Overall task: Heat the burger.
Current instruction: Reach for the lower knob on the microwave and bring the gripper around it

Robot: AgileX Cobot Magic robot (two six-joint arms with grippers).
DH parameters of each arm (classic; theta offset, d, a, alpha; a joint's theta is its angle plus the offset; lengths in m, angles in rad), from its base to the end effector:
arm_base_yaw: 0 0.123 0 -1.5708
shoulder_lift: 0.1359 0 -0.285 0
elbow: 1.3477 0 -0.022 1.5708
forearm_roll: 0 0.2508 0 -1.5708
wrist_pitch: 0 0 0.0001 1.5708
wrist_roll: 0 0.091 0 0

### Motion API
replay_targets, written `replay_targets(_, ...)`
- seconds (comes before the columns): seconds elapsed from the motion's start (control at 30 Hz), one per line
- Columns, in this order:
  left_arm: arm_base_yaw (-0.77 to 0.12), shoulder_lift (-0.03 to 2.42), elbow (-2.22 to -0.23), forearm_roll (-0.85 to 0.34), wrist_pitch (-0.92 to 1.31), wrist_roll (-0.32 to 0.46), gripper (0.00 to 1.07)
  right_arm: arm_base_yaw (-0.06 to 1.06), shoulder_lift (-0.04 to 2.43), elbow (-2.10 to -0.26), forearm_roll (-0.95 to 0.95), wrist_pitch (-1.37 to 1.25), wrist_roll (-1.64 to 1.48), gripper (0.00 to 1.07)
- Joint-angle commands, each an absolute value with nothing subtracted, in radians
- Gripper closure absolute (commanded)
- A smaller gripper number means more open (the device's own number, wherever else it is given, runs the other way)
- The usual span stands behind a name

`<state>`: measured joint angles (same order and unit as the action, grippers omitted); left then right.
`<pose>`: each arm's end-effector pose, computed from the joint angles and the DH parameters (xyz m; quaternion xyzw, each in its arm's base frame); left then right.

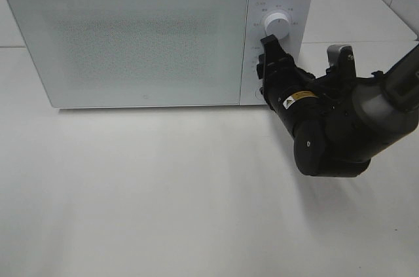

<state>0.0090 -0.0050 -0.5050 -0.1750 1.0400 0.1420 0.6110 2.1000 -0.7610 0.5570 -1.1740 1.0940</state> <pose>-0.0059 -0.0137 0.2813 0.0588 0.8398 -0.0469 0.5376 0.3155 0.1668 0.1049 0.4117 0.6255 0.4166 0.5155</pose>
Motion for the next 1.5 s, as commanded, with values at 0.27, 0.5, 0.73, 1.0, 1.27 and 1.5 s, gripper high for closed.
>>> replay_targets(0.27,0.012,-0.023,-0.506,-0.175,1.031,0.139,0.06,0.638,2.097,-0.797,0.300,-1.238,1.510,1.07)
replay_targets(0.5,0.012,-0.023,-0.506,-0.175,1.031,0.139,0.06,0.638,2.097,-0.797,0.297,-1.260,1.567,1.07)
replay_targets(0.73,0.012,-0.023,-0.506,-0.175,1.031,0.139,0.06,0.638,2.097,-0.797,0.310,-1.267,1.538,1.07)
replay_targets(1.0,0.012,-0.023,-0.506,-0.175,1.031,0.139,0.06,0.638,2.097,-0.797,0.401,-1.268,1.469,1.04)
replay_targets(1.27,0.012,-0.023,-0.506,-0.175,1.031,0.139,0.06,0.638,2.097,-0.797,0.472,-1.270,1.461,0.99)
replay_targets(1.5,0.012,-0.023,-0.506,-0.175,1.031,0.139,0.06,0.638,2.097,-0.797,0.505,-1.292,1.460,0.90)
